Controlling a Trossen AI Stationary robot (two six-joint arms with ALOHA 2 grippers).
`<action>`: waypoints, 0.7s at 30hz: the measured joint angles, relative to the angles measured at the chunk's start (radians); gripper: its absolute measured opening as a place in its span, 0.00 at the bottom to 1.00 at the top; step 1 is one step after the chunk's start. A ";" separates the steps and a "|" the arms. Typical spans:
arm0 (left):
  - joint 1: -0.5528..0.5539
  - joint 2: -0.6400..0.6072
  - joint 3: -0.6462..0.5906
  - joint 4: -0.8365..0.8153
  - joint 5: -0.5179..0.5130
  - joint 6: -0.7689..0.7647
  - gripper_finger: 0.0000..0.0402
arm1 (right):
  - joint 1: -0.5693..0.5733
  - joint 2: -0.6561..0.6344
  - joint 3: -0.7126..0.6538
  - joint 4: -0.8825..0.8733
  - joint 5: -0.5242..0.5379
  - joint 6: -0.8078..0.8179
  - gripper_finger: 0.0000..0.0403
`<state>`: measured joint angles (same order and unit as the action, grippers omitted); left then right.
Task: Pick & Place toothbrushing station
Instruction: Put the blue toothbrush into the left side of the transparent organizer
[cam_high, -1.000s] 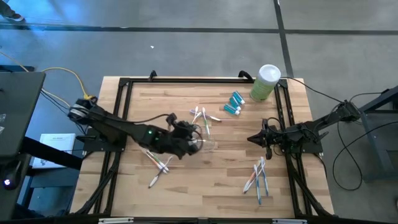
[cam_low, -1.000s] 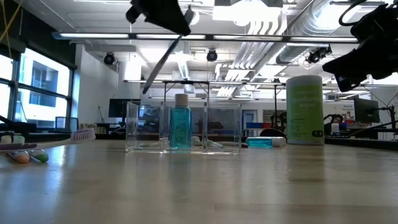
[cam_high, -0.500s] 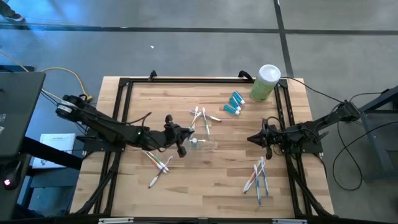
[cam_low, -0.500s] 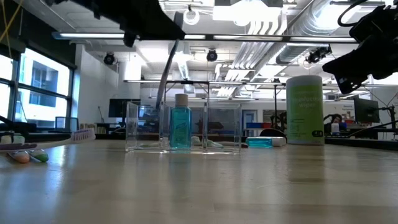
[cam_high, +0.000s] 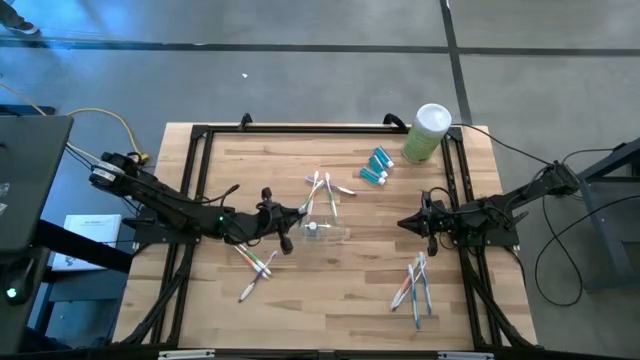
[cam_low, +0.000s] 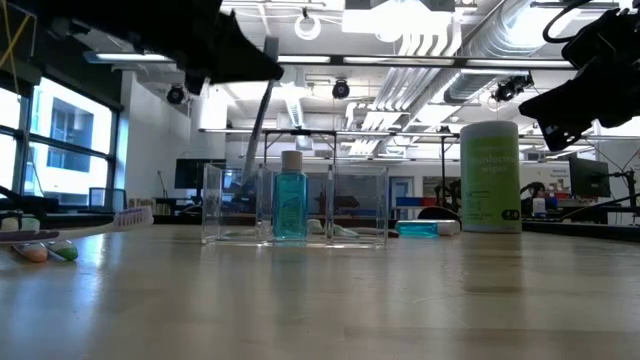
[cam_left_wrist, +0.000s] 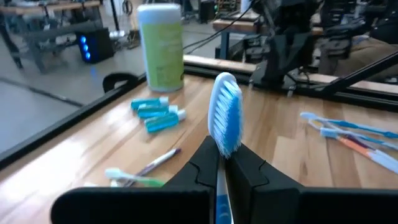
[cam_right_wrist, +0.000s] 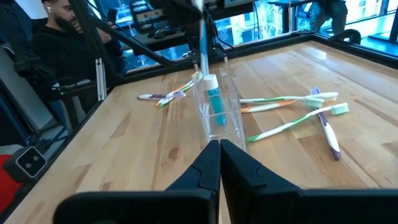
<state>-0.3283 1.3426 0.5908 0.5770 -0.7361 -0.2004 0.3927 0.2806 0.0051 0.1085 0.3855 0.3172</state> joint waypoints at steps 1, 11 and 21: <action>0.002 0.000 -0.010 0.000 0.000 -0.012 0.01 | 0.000 0.000 0.000 0.000 -0.002 0.001 0.01; 0.000 0.000 -0.051 -0.002 0.001 -0.032 0.05 | -0.001 0.000 0.000 0.000 0.019 -0.010 0.01; -0.001 0.064 -0.051 -0.021 0.001 0.022 0.06 | -0.001 0.000 0.000 0.000 0.035 -0.021 0.01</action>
<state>-0.3294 1.4065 0.5402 0.5559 -0.7352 -0.1785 0.3920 0.2806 0.0052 0.1081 0.4202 0.2957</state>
